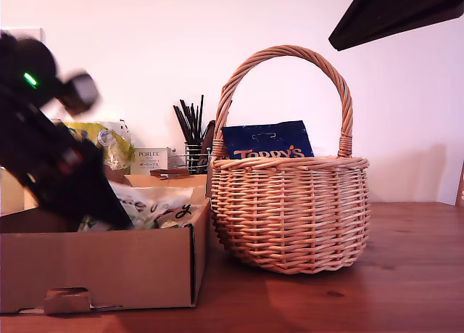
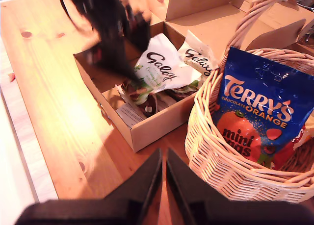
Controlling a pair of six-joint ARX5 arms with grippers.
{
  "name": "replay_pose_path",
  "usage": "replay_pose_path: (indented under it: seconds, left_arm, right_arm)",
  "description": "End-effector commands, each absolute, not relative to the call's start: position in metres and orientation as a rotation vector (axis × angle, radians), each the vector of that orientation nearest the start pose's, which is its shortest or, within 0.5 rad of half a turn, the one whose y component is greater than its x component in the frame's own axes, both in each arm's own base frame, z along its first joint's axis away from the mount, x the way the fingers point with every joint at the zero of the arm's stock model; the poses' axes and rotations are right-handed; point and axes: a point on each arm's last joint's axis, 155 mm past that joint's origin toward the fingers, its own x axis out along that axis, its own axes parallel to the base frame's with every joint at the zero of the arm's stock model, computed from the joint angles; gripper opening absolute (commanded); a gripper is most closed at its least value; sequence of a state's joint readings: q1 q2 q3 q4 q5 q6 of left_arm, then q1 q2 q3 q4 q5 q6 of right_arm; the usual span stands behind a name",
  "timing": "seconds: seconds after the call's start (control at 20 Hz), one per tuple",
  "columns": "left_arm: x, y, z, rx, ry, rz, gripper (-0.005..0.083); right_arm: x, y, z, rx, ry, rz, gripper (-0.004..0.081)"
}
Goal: Move the bags of Easter eggs from the cardboard box on the left into the woven basket on the right side.
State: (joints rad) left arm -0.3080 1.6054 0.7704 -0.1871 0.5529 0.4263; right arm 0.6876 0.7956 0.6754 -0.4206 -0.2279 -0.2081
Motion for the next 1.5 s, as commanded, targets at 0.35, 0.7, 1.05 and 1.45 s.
replay_pose_path:
  seconds: [0.35,0.7,1.05,1.45]
  left_arm:
    - [0.293,-0.213,0.025,0.245,0.889,-1.039,0.0237]
    - [0.292,-0.212,0.032,0.239,0.924,-1.04,0.0085]
    - [0.303,-0.216,0.09,0.255,0.83,-1.036,0.0022]
    - [0.318,-0.224,0.178,0.282,0.576,-1.027,-0.0019]
  right_arm:
    - [0.204,0.22,0.196,-0.316,0.446,0.947,-0.0012]
    - [0.204,0.22,0.196,-0.317,0.447,0.946,-0.0012]
    - [0.204,0.22,0.196,-0.317,0.447,0.945,-0.0012]
    - [0.205,0.22,0.197,-0.317,0.443,0.944,-0.0012]
